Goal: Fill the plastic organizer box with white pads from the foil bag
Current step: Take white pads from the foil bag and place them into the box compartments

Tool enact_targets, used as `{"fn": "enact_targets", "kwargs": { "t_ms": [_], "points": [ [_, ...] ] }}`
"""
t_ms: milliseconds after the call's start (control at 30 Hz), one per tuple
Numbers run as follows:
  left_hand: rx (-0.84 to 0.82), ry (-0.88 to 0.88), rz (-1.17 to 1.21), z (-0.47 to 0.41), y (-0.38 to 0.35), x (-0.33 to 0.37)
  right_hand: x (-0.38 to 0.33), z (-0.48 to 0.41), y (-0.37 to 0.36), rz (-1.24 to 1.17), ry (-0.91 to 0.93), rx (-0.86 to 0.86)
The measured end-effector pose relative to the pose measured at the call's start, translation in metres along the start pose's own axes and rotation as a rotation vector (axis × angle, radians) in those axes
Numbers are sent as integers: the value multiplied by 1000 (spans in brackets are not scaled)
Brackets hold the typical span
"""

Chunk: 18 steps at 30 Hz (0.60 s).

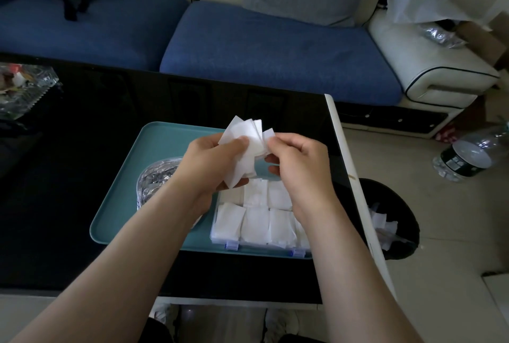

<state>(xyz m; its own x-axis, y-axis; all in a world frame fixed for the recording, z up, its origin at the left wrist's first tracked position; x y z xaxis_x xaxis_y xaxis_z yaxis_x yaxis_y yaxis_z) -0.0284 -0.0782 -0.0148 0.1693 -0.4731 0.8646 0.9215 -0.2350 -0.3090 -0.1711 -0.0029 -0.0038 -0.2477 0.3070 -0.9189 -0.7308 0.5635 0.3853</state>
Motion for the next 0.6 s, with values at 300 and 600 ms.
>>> {"fn": "enact_targets", "kwargs": {
  "t_ms": [300,600],
  "points": [
    [4,-76,-178,-2,6,1,-5,-7,13,101,224,188],
    [-228,-66,-280,6,-9,0,-4,-2,1,405,316,149]
  ]
}}
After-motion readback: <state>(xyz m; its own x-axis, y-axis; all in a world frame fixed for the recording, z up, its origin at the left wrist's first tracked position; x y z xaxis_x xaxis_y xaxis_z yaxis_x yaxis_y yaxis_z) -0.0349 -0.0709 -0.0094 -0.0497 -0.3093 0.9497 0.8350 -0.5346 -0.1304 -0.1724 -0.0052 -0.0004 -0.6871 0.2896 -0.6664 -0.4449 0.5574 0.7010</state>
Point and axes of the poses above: each hand's wrist, its own z-axis away from the middle knuckle, its own y-axis out of the back of the hand, x = y × z, the point moved 4 cm from there along -z, towards the middle knuckle, and after that the axes turned 15 degrees about z, right-handed, at the moved point
